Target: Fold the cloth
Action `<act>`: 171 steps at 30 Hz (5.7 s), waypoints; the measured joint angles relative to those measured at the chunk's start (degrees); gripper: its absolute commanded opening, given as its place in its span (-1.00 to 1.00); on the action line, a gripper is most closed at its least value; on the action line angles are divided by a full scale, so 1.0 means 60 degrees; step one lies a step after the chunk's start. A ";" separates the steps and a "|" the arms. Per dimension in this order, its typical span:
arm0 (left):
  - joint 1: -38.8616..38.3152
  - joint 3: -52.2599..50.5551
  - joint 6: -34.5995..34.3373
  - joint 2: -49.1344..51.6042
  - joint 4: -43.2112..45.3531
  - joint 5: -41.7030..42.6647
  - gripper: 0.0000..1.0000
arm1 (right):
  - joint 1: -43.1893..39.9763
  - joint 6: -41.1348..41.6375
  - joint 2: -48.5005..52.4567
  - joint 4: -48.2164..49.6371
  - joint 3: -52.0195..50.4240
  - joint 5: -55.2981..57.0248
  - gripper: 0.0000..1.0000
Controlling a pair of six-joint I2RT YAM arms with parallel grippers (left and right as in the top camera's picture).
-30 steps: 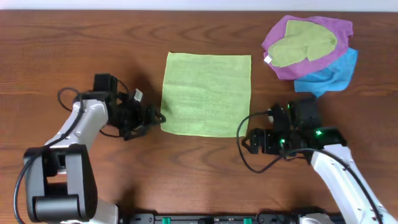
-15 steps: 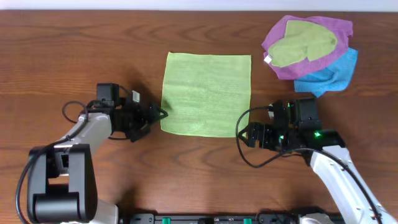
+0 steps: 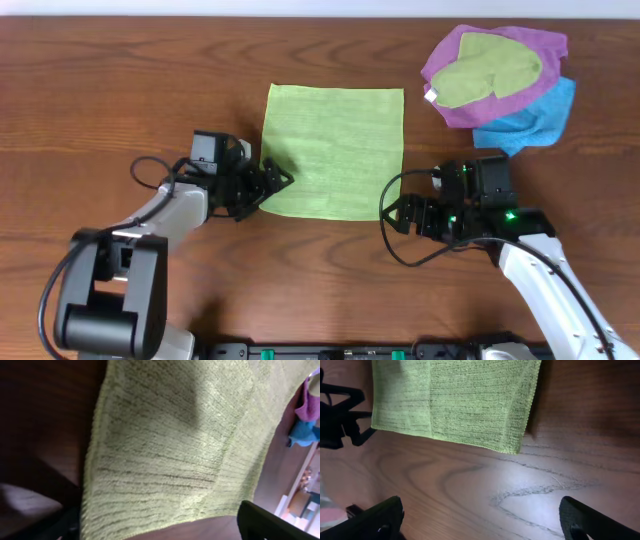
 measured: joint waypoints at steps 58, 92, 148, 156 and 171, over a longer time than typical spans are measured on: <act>0.0688 -0.0025 0.0699 0.1147 -0.0769 0.1701 -0.88 | 0.0834 0.1920 0.3792 0.5588 -0.1082 0.0022 -0.97; 0.0761 -0.0076 0.0528 -0.1490 -0.0652 0.1351 -0.88 | 0.1457 0.1912 0.0324 0.6047 -0.1224 0.1967 -0.97; 0.0623 0.2375 -0.1381 0.3217 0.4641 -0.0656 -0.88 | 0.0958 0.0040 0.5610 0.9548 0.1027 0.4164 -0.98; 0.0692 0.2375 -0.1060 0.3213 0.4477 -0.0994 -0.88 | 0.0820 -0.0175 0.5635 0.9533 0.1027 0.4634 -0.98; 0.0867 0.2375 -0.1005 0.3217 0.4484 -0.0849 -0.77 | 0.0820 -0.0255 0.6164 0.9832 0.1027 0.3880 0.55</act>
